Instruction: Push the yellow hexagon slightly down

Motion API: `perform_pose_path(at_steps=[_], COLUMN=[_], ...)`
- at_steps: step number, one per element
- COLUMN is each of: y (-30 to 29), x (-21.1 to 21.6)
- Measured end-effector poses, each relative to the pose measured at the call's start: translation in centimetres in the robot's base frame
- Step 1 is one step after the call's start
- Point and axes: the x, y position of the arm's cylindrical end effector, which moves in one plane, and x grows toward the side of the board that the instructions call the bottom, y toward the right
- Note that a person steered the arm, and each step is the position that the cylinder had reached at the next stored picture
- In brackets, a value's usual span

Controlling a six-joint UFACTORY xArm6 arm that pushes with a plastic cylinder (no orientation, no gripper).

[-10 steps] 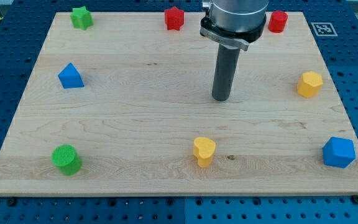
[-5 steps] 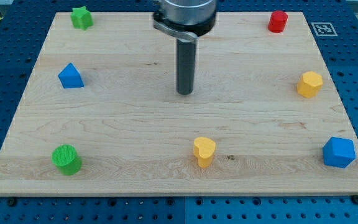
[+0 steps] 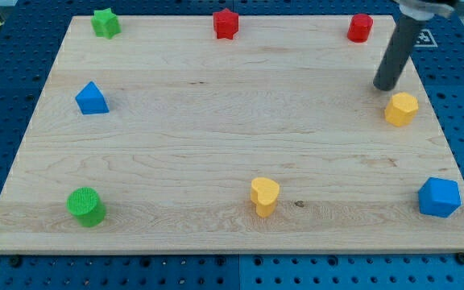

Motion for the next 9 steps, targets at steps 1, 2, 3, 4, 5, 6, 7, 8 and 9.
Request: perform_pose_path(at_steps=[1, 2, 3, 4, 5, 6, 7, 8, 9], y=[0.0, 2.7, 6.9, 7.0, 5.3, 2.9, 1.4, -0.7, -2.5], x=[0.0, 1.5, 1.8, 2.3, 3.3, 3.8, 4.2, 4.3, 4.3])
